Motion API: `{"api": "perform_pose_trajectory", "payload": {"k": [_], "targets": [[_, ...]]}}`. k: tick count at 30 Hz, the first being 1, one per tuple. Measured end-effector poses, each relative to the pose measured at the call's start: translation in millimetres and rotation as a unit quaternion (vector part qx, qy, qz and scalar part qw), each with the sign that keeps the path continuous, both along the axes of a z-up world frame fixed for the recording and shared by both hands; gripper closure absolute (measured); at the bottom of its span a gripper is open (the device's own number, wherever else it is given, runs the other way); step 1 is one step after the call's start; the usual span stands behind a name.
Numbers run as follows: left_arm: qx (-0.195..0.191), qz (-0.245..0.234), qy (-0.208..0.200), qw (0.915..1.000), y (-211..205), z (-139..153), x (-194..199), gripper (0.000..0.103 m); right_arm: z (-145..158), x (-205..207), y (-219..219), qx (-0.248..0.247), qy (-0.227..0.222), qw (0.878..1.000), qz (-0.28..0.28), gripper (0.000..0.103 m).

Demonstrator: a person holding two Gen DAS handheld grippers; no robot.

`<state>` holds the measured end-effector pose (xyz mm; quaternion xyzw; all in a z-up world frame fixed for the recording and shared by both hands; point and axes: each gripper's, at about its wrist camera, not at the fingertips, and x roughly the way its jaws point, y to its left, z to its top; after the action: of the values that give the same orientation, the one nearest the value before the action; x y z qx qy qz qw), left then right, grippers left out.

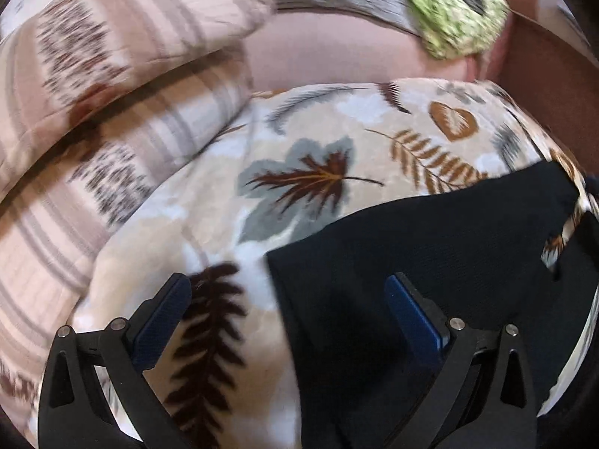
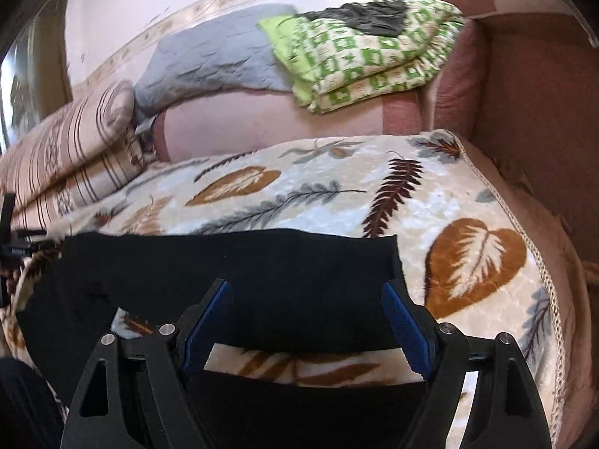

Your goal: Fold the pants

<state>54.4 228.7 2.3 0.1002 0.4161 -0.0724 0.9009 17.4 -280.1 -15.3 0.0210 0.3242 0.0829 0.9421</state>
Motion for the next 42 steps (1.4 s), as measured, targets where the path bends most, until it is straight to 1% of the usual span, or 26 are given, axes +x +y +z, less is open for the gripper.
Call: {"api": "perform_pose_trajectory", "payload": {"k": [2, 3, 4, 5, 6, 7, 9, 10, 13, 14, 15, 16, 17, 18, 21, 24, 26, 29, 30, 32, 34, 36, 37, 39, 40, 42], "targets": [[0.001, -0.02, 0.0, 0.9998, -2.3, -4.3, 8.8, 0.0, -2.3, 0.8, 4.8, -0.01, 0.004, 1.0, 0.007, 0.02], [-0.001, -0.021, 0.001, 0.9998, -1.3, -5.7, 13.1, 0.004, -3.2, 1.6, 6.5, -0.014, 0.005, 1.0, 0.008, 0.02], [-0.01, -0.023, 0.003, 0.9997, 2.3, -8.0, 18.4, 0.006, -4.4, 2.4, 7.0, -0.014, 0.008, 1.0, 0.009, 0.02], [-0.016, -0.022, 0.004, 0.9996, 5.5, -9.4, 22.7, 0.014, -5.1, 3.9, 7.0, -0.014, 0.011, 1.0, 0.009, 0.02], [-0.028, -0.025, 0.008, 0.9993, 10.4, -11.4, 26.7, 0.028, -5.5, 4.3, 6.1, -0.015, 0.012, 1.0, 0.006, 0.02], [-0.036, -0.025, 0.012, 0.999, 14.2, -13.5, 29.8, 0.034, -5.8, 4.6, 5.0, -0.014, 0.013, 1.0, 0.002, 0.02], [-0.044, -0.028, 0.024, 0.9984, 20.8, -19.5, 34.9, 0.053, -5.2, 5.2, 2.5, -0.011, 0.012, 1.0, -0.002, 0.02], [-0.05, -0.036, 0.031, 0.9976, 21.6, -22.1, 36.3, 0.057, -5.3, 4.9, 0.8, -0.009, 0.011, 1.0, -0.005, 0.02], [-0.059, -0.054, 0.042, 0.9959, 22.4, -25.0, 37.1, 0.058, -5.4, 6.5, -1.3, -0.006, 0.012, 1.0, -0.008, 0.02], [-0.063, -0.058, 0.042, 0.9954, 22.1, -24.7, 37.1, 0.061, -5.5, 6.7, -1.3, -0.006, 0.013, 1.0, -0.009, 0.02], [-0.066, -0.061, 0.044, 0.995, 21.6, -24.2, 37.3, 0.069, -5.7, 7.0, -1.2, -0.007, 0.013, 1.0, -0.009, 0.02], [-0.068, -0.064, 0.046, 0.9946, 20.7, -23.7, 37.2, 0.073, -5.9, 7.1, -0.9, -0.008, 0.013, 1.0, -0.009, 0.02], [-0.065, -0.064, 0.047, 0.9947, 20.0, -23.3, 38.3, 0.087, -5.8, 7.0, -0.9, -0.008, 0.012, 1.0, -0.009, 0.02], [-0.06, -0.061, 0.049, 0.9951, 19.6, -22.7, 38.3, 0.098, -5.9, 6.6, -0.8, -0.009, 0.011, 1.0, -0.01, 0.02], [-0.055, -0.052, 0.047, 0.996, 20.1, -16.6, 33.1, 0.099, -3.4, 5.1, -2.9, -0.009, 0.003, 1.0, -0.014, 0.02], [-0.045, -0.056, 0.039, 0.9966, 16.0, -7.6, 24.9, 0.1, 1.0, 2.7, -11.4, 0.005, -0.008, 1.0, -0.029, 0.02], [-0.037, -0.053, 0.026, 0.9975, 11.2, 4.2, 16.8, 0.1, 3.7, 1.3, -17.8, 0.014, -0.015, 0.999, -0.041, 0.02], [-0.018, -0.036, 0.007, 0.9991, 2.9, 21.2, 6.5, 0.1, 14.2, 0.5, -35.6, 0.027, -0.036, 0.996, -0.074, 0.02], [-0.011, -0.031, 0.002, 0.9995, 0.0, 25.1, 4.3, 0.1, 19.0, 7.7, -48.4, 0.042, -0.024, 0.995, -0.086, 0.02], [0.005, -0.015, -0.011, 0.9998, -8.1, 33.8, -0.6, 0.1, 25.3, 23.0, -67.6, 0.071, 0.005, 0.993, -0.089, 0.02], [0.023, 0.007, -0.016, 0.9996, -15.3, 39.3, -2.6, 0.1, 29.8, 50.6, -89.0, 0.093, 0.059, 0.991, -0.08, 0.02], [0.031, 0.023, -0.019, 0.9991, -18.9, 42.2, -1.1, 0.1, 29.2, 75.3, -103.5, 0.111, 0.1, 0.987, -0.061, 0.029], [0.029, 0.031, -0.018, 0.999, -18.8, 43.1, 0.8, 0.1, 26.5, 89.1, -108.8, 0.117, 0.124, 0.984, -0.047, 0.037], [0.026, 0.05, -0.018, 0.9983, -19.0, 44.4, 4.5, 0.1, 17.0, 107.7, -112.9, 0.129, 0.164, 0.978, -0.023, 0.043], [0.022, 0.058, -0.017, 0.9979, -18.3, 44.7, 5.7, 0.1, 11.8, 116.2, -113.5, 0.139, 0.179, 0.974, -0.008, 0.047], [0.012, 0.068, -0.012, 0.9975, -17.0, 44.5, 8.7, 0.1, 5.2, 121.9, -111.3, 0.145, 0.19, 0.971, 0.004, 0.048]]}}
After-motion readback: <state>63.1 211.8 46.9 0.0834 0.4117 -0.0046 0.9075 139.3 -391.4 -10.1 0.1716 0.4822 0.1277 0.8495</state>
